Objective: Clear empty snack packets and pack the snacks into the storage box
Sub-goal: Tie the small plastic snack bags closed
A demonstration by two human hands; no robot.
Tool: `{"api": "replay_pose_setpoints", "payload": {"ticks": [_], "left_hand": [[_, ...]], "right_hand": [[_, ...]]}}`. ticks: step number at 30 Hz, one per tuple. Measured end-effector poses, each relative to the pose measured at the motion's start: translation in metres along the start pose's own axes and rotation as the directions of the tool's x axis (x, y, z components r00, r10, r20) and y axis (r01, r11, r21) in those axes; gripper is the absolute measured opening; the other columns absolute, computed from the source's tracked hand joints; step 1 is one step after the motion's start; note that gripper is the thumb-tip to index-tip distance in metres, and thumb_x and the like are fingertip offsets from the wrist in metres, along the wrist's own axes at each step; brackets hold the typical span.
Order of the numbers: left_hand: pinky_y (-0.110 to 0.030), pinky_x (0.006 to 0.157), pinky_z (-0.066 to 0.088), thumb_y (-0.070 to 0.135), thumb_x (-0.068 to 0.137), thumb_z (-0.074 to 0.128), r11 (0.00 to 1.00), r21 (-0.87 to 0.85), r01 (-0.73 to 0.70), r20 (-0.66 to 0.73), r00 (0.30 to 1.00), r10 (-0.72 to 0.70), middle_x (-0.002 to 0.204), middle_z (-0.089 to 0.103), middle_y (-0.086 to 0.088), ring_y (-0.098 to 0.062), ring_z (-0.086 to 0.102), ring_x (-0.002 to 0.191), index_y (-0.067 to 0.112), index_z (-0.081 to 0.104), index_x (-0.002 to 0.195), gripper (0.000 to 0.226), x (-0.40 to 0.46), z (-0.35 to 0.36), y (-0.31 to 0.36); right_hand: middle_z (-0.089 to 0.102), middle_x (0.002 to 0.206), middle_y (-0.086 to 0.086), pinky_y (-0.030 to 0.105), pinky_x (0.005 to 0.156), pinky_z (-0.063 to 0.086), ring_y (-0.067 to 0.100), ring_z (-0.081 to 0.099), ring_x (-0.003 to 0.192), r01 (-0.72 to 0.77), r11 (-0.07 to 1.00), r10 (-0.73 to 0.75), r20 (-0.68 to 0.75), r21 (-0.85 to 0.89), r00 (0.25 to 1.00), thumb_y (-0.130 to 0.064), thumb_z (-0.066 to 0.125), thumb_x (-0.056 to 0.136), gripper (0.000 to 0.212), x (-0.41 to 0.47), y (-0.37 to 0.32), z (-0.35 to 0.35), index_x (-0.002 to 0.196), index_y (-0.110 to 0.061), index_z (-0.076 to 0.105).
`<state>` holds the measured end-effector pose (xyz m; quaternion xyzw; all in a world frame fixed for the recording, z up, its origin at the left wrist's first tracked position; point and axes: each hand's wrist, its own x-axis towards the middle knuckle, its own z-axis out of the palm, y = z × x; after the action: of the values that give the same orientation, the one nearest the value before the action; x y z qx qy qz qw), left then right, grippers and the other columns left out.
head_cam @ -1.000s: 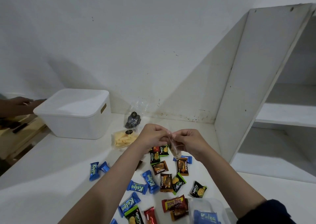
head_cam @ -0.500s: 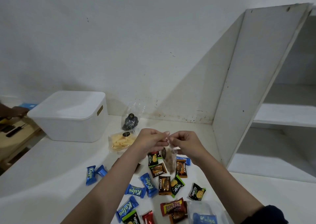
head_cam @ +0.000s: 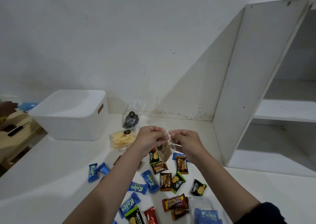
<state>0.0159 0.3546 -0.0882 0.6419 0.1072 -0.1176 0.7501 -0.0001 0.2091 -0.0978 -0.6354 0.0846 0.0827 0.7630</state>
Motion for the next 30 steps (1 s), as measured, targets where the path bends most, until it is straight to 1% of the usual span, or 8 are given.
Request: {"api": "replay_pose_setpoints", "payload": {"ticks": [7, 12, 17, 20, 22, 24, 27, 30], "left_hand": [[-0.020, 0.055, 0.056, -0.013, 0.082, 0.059, 0.998, 0.024, -0.064, 0.027, 0.998, 0.064, 0.075, 0.064, -0.013, -0.010, 0.068, 0.056, 0.003, 0.059, 0.080, 0.016, -0.005, 0.000, 0.001], [-0.021, 0.060, 0.058, -0.012, 0.083, 0.060, 0.998, 0.014, -0.069, 0.017, 0.998, 0.068, 0.077, 0.064, -0.012, -0.013, 0.069, 0.063, 0.005, 0.060, 0.080, 0.017, -0.007, -0.002, -0.001], [-0.022, 0.060, 0.059, -0.011, 0.082, 0.062, 0.996, 0.024, -0.082, -0.042, 0.996, 0.083, 0.077, 0.065, -0.014, -0.015, 0.068, 0.065, 0.001, 0.061, 0.084, 0.011, -0.007, -0.003, 0.000], [-0.022, 0.059, 0.058, -0.008, 0.083, 0.062, 0.996, -0.051, -0.075, -0.092, 0.993, 0.070, 0.079, 0.067, -0.015, -0.015, 0.069, 0.065, -0.002, 0.062, 0.088, 0.008, -0.005, -0.007, 0.002], [-0.021, 0.060, 0.059, -0.008, 0.084, 0.061, 0.992, -0.107, -0.062, -0.094, 0.994, 0.052, 0.078, 0.068, -0.014, -0.013, 0.070, 0.063, -0.002, 0.061, 0.088, 0.008, -0.002, -0.007, 0.004], [-0.021, 0.060, 0.058, -0.007, 0.084, 0.061, 0.988, -0.144, -0.058, -0.071, 0.996, 0.048, 0.073, 0.070, -0.011, -0.012, 0.071, 0.062, -0.001, 0.061, 0.089, 0.008, 0.001, -0.004, 0.006], [-0.022, 0.065, 0.058, 0.000, 0.086, 0.062, 0.987, -0.144, -0.068, -0.038, 0.997, 0.063, 0.078, 0.072, -0.010, -0.014, 0.072, 0.071, 0.001, 0.062, 0.094, 0.008, 0.003, -0.001, 0.005], [-0.023, 0.068, 0.055, 0.013, 0.085, 0.067, 0.990, 0.085, -0.115, -0.178, 0.976, 0.129, 0.094, 0.066, -0.005, -0.012, 0.066, 0.080, 0.009, 0.063, 0.100, 0.016, 0.009, -0.004, -0.004]], "right_hand": [[0.064, 0.074, 0.011, 0.034, 0.069, 0.059, 0.019, 0.061, 0.069, 0.006, 1.000, -0.004, -0.073, 0.019, 0.997, 0.003, 0.055, 0.089, 0.017, -0.001, 0.006, 0.005, 0.088, -0.003, 0.071], [0.063, 0.075, 0.011, 0.047, 0.084, 0.057, 0.019, 0.060, 0.070, -0.006, 0.999, 0.008, -0.053, 0.048, 0.999, 0.003, 0.056, 0.089, 0.017, -0.002, 0.008, 0.006, 0.087, -0.004, 0.071], [0.068, 0.088, 0.006, 0.028, 0.067, 0.058, 0.016, 0.064, 0.080, 0.124, 0.987, -0.120, 0.046, -0.102, 0.992, -0.013, 0.062, 0.089, 0.009, -0.012, 0.004, 0.005, 0.096, -0.011, 0.067], [0.061, 0.109, -0.008, 0.020, 0.072, 0.050, 0.007, 0.059, 0.098, 0.215, 0.918, -0.186, 0.115, -0.334, 0.976, -0.034, 0.077, 0.075, 0.047, -0.012, 0.015, -0.004, 0.117, -0.026, 0.057], [0.053, 0.116, -0.017, 0.018, 0.076, 0.047, 0.002, 0.052, 0.105, 0.243, 0.861, -0.205, 0.132, -0.446, 0.970, -0.036, 0.083, 0.066, 0.067, -0.009, 0.029, -0.007, 0.124, -0.030, 0.050], [0.057, 0.112, -0.016, 0.022, 0.079, 0.051, 0.006, 0.056, 0.102, 0.275, 0.825, -0.249, 0.119, -0.493, 0.961, -0.028, 0.079, 0.072, 0.051, -0.004, 0.042, -0.008, 0.117, -0.027, 0.055], [0.066, 0.094, -0.012, 0.017, 0.068, 0.053, 0.013, 0.064, 0.092, 0.312, 0.825, -0.329, 0.049, -0.471, 0.943, -0.012, 0.065, 0.085, 0.015, 0.004, 0.048, -0.007, 0.096, -0.023, 0.063], [0.067, 0.091, -0.011, 0.017, 0.066, 0.052, 0.008, 0.064, 0.086, 0.297, 0.871, -0.319, 0.008, -0.392, 0.948, -0.005, 0.062, 0.087, 0.025, 0.011, 0.047, -0.009, 0.086, -0.029, 0.064]]}}
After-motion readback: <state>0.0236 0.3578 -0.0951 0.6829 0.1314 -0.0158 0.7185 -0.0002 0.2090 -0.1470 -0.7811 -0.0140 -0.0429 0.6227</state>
